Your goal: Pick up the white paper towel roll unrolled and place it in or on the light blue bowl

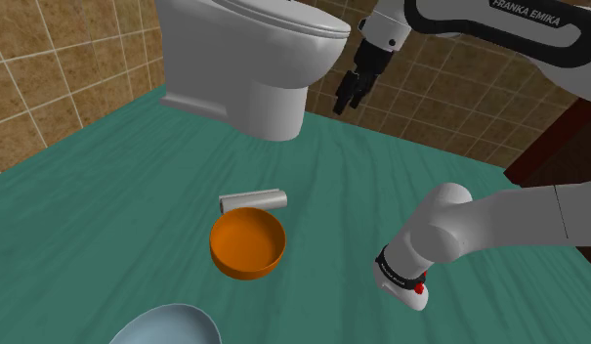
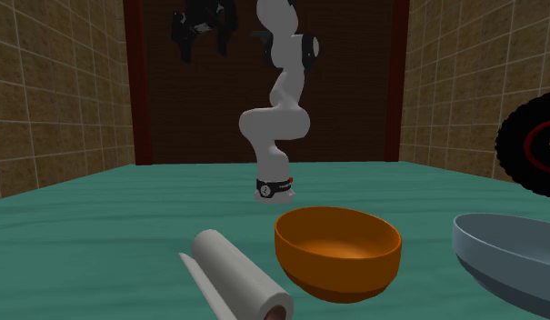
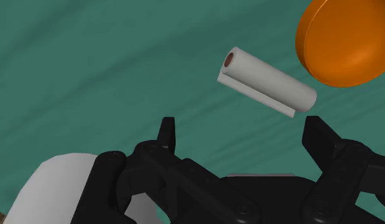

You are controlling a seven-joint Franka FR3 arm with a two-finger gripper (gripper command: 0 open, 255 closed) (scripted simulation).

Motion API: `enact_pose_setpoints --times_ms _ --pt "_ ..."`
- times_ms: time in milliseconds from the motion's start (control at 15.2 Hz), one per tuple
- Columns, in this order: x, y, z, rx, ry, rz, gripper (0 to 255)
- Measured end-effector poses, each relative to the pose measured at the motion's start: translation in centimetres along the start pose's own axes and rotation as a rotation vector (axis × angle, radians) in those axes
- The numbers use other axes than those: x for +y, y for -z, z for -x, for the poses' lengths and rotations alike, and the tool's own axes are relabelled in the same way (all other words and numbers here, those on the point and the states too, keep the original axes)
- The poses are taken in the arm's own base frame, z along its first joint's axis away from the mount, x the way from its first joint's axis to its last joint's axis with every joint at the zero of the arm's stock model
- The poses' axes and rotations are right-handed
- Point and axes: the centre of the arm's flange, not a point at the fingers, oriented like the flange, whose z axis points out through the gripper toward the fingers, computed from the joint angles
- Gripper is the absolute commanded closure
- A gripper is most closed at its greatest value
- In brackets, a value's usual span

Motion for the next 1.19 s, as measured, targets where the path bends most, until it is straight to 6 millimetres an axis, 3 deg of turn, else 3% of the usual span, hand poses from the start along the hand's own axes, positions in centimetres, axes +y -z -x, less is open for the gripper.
enact_pose_setpoints --times_ms 132,462,726,1188 --pt "-0.4 -0.5 -0.1 0.002 0.015 0.005 0" --pt "-3.3 -5.5 -1.5 0.02 0.16 0.053 0" --pt "-6.5 -10.3 -2.7 0.037 0.29 0.095 0" --pt "-10.7 -18.9 -3.2 0.069 0.517 0.171 0"
